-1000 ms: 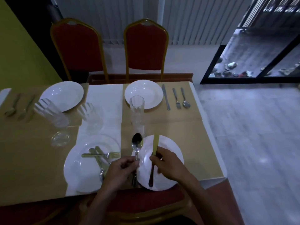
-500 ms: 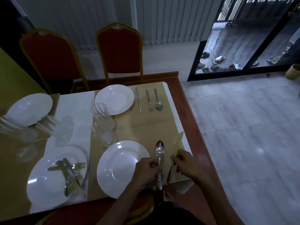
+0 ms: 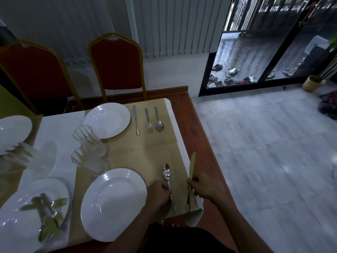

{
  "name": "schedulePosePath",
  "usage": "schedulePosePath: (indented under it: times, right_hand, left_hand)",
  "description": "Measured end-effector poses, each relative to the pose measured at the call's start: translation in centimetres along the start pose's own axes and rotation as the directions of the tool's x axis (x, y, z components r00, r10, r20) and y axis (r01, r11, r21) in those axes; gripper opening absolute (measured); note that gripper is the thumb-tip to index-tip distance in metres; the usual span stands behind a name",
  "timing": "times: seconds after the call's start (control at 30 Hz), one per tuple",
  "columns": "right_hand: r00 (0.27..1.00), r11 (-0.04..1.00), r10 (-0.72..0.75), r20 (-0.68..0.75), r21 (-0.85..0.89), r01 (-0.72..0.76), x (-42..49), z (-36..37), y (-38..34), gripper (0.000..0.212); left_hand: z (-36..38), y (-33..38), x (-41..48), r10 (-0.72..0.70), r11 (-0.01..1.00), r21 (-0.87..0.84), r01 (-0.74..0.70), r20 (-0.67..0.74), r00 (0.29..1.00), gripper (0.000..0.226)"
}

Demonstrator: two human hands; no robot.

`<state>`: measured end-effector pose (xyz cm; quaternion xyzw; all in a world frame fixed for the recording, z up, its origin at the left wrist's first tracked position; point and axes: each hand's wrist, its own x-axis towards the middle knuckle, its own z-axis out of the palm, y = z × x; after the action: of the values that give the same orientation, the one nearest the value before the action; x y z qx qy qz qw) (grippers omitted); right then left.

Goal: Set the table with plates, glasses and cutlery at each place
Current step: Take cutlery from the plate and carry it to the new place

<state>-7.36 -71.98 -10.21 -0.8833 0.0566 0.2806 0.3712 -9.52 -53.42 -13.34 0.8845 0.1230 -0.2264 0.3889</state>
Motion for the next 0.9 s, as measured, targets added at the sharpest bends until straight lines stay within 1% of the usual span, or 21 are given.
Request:
schedulePosePath:
  times: [0.1, 0.2, 0.27, 0.37, 0.43, 0.53, 0.63, 0.7, 0.77, 0.83, 0.9]
  right_hand:
    - [0.999, 1.0, -0.02, 0.034, -0.017, 0.021, 0.8, 0.3, -0.5, 0.023]
    - [0.997, 0.998, -0.039, 0.066, -0.052, 0.043, 1.4, 0.7, -1.1, 0.023]
    - [0.995, 0.997, -0.046, 0.089, -0.063, 0.052, 1.6, 0.8, -1.5, 0.022]
    - [0.99, 0.993, -0.074, 0.119, -0.083, 0.085, 2.1, 1.3, -2.7, 0.031]
    - [0.983, 0.987, -0.102, 0.152, -0.104, 0.119, 2.7, 2.1, -4.0, 0.033]
    - [0.962, 0.976, -0.145, 0.232, -0.127, 0.177, 4.1, 4.0, -6.2, 0.028]
    - [0.938, 0.973, -0.13, 0.322, -0.141, 0.184, 5.5, 6.1, -7.8, 0.026]
    - [0.929, 0.957, -0.11, 0.353, -0.213, 0.194, 6.4, 7.5, -8.4, 0.028]
    - [0.934, 0.932, -0.114, 0.338, -0.288, 0.218, 6.8, 8.7, -8.9, 0.029]
    - [0.947, 0.922, -0.134, 0.291, -0.314, 0.227, 7.0, 9.5, -9.1, 0.018]
    - [0.96, 0.922, -0.136, 0.244, -0.323, 0.213, 7.4, 10.1, -9.1, 0.015]
  left_hand:
    - [0.2, 0.0, -0.2, 0.016, 0.999, 0.034, -0.014, -0.046, 0.999, 0.021]
    - [0.3, 0.0, -0.4, 0.027, 0.998, 0.06, -0.022, -0.081, 0.996, 0.015]
    - [0.0, 0.0, -0.4, 0.017, 0.999, 0.049, -0.012, -0.107, 0.994, 0.013]
    - [-1.3, -0.4, -0.3, 0.004, 1.0, 0.013, -0.002, -0.158, 0.987, 0.014]
    - [-2.8, -0.7, -0.4, -0.03, 0.999, -0.036, 0.023, -0.208, 0.978, 0.012]
    - [-5.5, -1.9, -0.8, -0.09, 0.989, -0.14, 0.054, -0.272, 0.958, 0.011]
    - [-7.9, -3.1, -1.6, -0.168, 0.951, -0.298, 0.082, -0.274, 0.947, 0.008]
    - [-9.2, -3.9, -2.4, -0.204, 0.929, -0.359, 0.086, -0.305, 0.93, 0.006]
    - [-10.2, -4.6, -3.4, -0.244, 0.902, -0.423, 0.088, -0.331, 0.912, 0.007]
    - [-10.8, -5.6, -4.0, -0.276, 0.885, -0.454, 0.098, -0.346, 0.897, 0.008]
    - [-11.2, -6.8, -4.6, -0.311, 0.864, -0.489, 0.117, -0.338, 0.888, 0.006]
